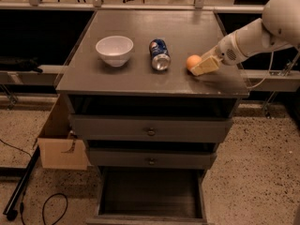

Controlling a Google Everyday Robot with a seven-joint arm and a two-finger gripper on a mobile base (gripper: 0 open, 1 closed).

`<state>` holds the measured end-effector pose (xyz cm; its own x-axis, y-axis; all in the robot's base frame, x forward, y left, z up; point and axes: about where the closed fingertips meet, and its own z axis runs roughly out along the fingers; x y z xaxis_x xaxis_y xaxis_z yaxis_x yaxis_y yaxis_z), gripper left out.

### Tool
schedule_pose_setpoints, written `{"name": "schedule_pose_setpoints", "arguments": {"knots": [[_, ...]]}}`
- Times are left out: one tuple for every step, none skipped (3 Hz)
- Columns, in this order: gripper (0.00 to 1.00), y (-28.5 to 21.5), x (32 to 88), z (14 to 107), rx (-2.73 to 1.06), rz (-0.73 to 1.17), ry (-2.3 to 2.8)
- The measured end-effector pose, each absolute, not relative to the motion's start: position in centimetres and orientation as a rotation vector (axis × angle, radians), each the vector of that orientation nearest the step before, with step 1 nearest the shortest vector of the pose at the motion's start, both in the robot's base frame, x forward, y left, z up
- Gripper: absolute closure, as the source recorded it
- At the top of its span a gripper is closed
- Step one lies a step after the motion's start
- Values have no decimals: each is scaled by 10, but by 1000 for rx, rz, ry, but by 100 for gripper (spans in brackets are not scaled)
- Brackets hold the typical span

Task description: Place orange into bottom drawer

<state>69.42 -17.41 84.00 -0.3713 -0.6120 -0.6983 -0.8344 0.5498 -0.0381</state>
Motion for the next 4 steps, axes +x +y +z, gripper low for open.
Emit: {"name": "schedule_pose_setpoints", "arguments": {"knots": [[100, -173, 694, 839, -1166, 423, 2115], [100, -174, 670, 869, -1174, 377, 2077], [100, -185, 633, 888, -1147, 362, 2044], [100, -214, 560, 889, -1130, 357, 2072]]}}
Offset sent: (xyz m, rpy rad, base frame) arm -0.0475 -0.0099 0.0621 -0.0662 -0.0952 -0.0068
